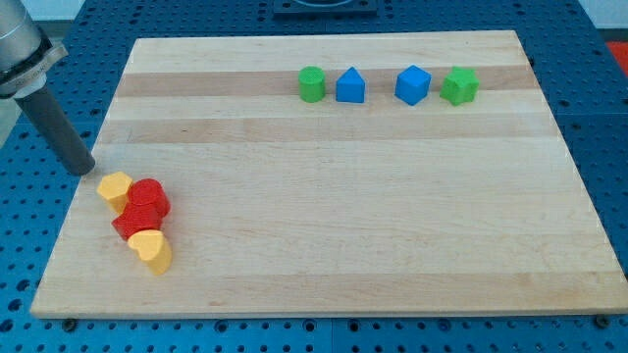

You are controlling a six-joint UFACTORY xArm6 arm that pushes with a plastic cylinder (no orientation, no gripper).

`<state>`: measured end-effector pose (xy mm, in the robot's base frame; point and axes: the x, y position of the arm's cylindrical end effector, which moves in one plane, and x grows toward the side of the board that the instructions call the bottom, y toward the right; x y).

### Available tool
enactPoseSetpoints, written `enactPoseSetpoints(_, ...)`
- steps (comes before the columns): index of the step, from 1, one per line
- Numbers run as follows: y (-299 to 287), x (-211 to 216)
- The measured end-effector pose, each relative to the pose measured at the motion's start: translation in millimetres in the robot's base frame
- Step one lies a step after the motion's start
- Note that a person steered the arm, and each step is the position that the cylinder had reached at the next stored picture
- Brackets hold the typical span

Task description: Move the yellow hexagon along with the red circle right and down a bit

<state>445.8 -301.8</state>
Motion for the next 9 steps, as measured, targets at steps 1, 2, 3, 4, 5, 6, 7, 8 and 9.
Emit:
enactPoseSetpoints(1,0,25)
enactPoseSetpoints(2,0,38)
enactPoseSetpoints(3,0,38)
enactPoseSetpoints(4,-1,52)
enactPoseSetpoints(5,-1,53)
enactPoseSetpoints(6,-1,53)
enactPoseSetpoints(7,17,45)
enactPoseSetpoints(8,60,17)
enactPoseSetpoints(9,82,1)
